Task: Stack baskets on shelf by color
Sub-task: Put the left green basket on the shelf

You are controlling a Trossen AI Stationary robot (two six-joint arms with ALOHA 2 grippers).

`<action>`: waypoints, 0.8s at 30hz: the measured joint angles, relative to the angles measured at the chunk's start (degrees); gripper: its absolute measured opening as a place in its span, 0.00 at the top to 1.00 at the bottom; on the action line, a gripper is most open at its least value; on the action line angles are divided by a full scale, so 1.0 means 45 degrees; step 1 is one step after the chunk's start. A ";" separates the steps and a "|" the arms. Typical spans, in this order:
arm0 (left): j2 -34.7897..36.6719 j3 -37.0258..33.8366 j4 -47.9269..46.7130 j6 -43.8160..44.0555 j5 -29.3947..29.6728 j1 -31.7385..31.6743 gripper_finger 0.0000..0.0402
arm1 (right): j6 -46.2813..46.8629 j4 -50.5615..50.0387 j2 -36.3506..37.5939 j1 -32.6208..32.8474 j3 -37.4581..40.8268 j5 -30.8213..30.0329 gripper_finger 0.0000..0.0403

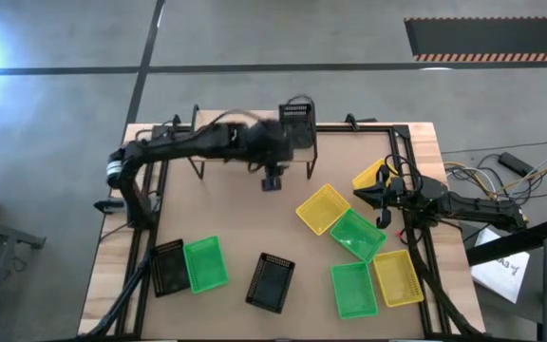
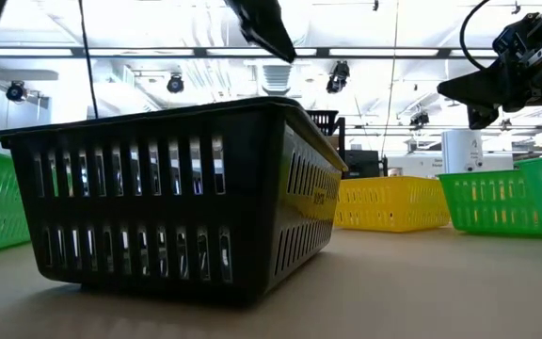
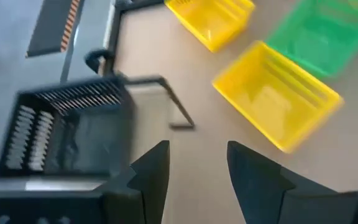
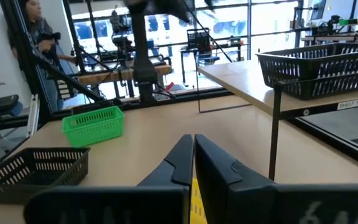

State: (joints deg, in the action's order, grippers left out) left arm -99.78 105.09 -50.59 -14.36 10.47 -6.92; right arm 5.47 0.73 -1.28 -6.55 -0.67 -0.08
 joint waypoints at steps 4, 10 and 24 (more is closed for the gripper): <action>0.0202 -0.0170 -0.1258 0.1516 0.2026 0.1817 0.64 | -0.0005 0.0000 0.0000 0.0005 -0.0005 0.0000 0.98; 0.0212 -0.1259 -0.2171 0.5327 0.3058 0.4487 0.64 | 0.0002 0.0000 0.0000 0.0005 -0.0005 -0.0001 0.98; 0.0304 -0.5127 -0.2231 1.6324 0.2227 0.9167 0.64 | -0.0005 0.0000 0.0000 0.0004 -0.0003 0.0000 0.98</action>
State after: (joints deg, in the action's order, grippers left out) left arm -98.41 82.02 -60.63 59.10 20.49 34.33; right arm 5.45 0.73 -1.28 -6.53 -0.68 -0.08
